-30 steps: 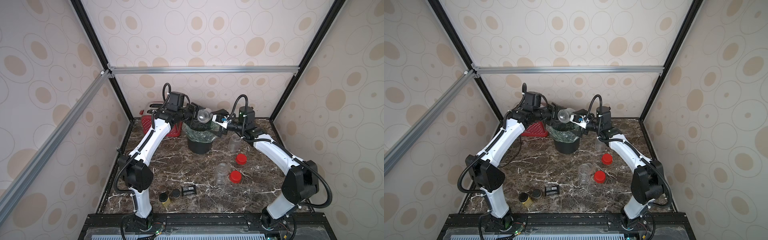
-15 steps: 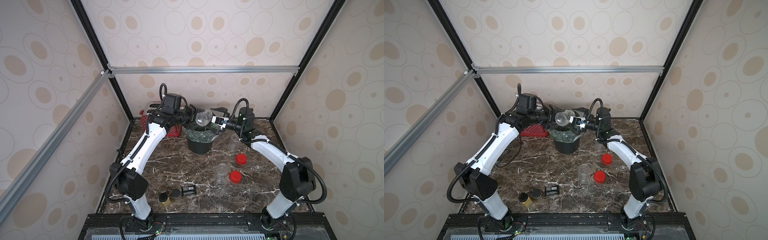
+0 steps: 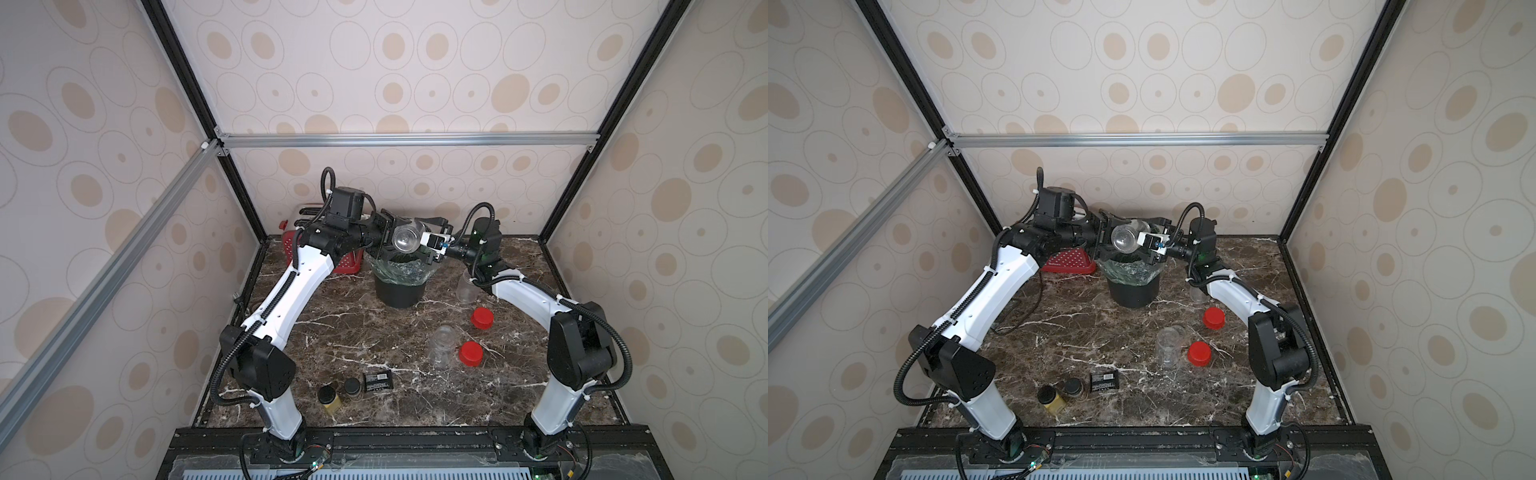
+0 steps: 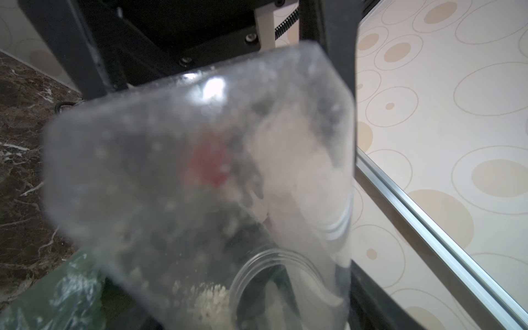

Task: Empty expired oatmeal from jars
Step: Pour the expired oatmeal into the trash bin.

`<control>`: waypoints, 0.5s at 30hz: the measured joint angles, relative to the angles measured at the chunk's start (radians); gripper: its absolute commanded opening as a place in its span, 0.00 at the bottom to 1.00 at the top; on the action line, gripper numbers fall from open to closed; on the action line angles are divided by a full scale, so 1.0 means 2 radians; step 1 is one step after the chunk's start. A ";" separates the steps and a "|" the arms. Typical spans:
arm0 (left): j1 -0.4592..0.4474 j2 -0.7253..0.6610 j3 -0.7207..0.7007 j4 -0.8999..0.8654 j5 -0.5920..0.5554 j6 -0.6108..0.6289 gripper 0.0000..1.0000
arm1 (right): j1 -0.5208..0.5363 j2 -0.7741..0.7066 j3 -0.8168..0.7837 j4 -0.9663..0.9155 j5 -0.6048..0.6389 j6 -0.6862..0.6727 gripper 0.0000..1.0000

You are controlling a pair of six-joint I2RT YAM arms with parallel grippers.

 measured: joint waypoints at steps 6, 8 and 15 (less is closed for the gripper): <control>0.000 0.000 0.000 0.001 0.000 -0.001 0.00 | 0.001 0.007 0.003 0.011 -0.004 0.007 0.85; 0.000 0.000 0.000 0.001 0.000 -0.001 0.00 | 0.002 0.008 0.006 0.012 -0.006 0.010 0.87; 0.000 0.000 0.001 0.003 0.003 -0.002 0.00 | 0.006 0.016 0.019 0.013 -0.010 0.018 0.83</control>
